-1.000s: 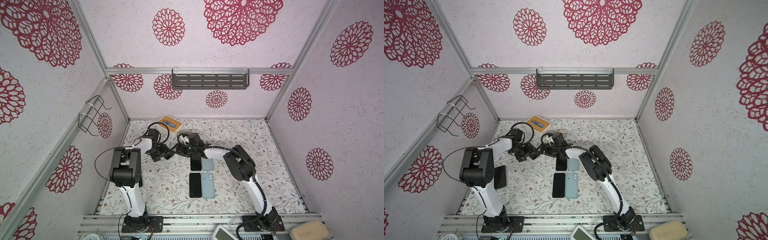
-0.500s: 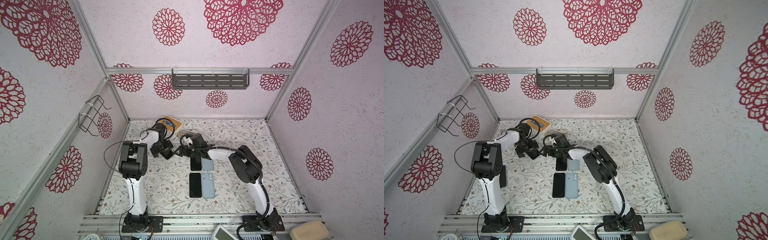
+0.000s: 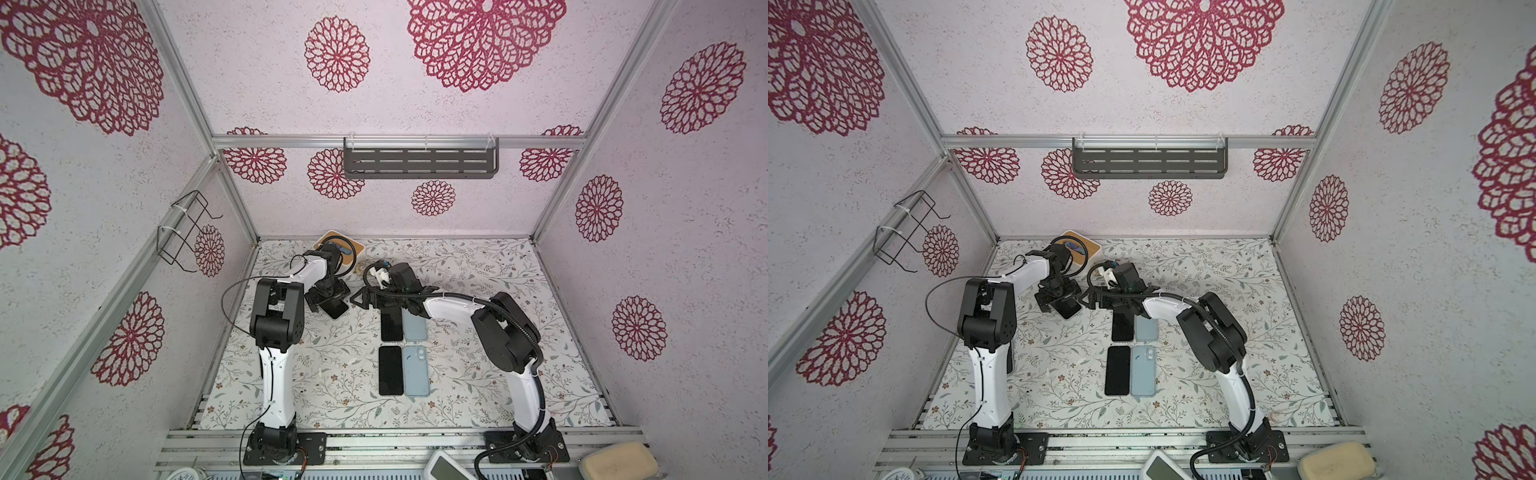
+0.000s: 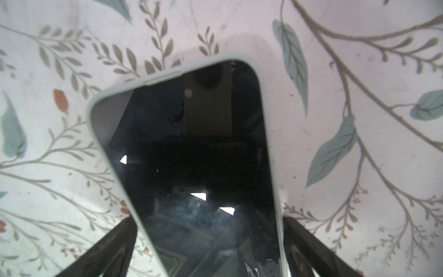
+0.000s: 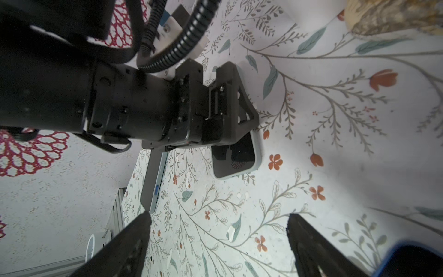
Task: Take the phone out of the phone case
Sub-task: Pick up the phone from the top-left of the table, then pass the phone.
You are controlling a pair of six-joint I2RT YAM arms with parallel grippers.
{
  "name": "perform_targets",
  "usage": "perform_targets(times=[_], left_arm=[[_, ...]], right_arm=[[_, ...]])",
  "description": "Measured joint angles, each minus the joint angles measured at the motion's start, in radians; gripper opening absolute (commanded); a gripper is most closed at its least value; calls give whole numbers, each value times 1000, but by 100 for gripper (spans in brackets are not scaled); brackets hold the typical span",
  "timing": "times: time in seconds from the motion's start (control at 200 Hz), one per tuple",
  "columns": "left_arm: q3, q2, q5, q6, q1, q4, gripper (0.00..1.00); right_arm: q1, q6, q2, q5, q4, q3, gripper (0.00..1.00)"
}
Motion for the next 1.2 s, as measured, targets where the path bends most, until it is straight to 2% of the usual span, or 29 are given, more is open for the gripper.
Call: perform_targets(times=[0.09,0.21,0.305,0.46,0.696,0.906,1.196], left_arm=[[23,13,-4,-5,-8,-19,91],[21,16,1,-19,-14,-6,73],[8,8,3,-23,-15,5,66],[-45,-23,3,-13,-15,43,60],[-183,-109,25,70,-10,143,51],[-296,-189,109,126,19,224,48],[-358,-233,241,166,71,283,45]], right_arm=[[-11,0,1,-17,11,-4,92],[-19,5,6,-34,34,-4,92],[-19,26,17,-53,68,-5,92],[-16,63,45,-75,113,-9,92],[19,132,124,-83,135,17,91],[53,185,169,-73,141,63,89],[71,237,207,-50,129,116,86]])
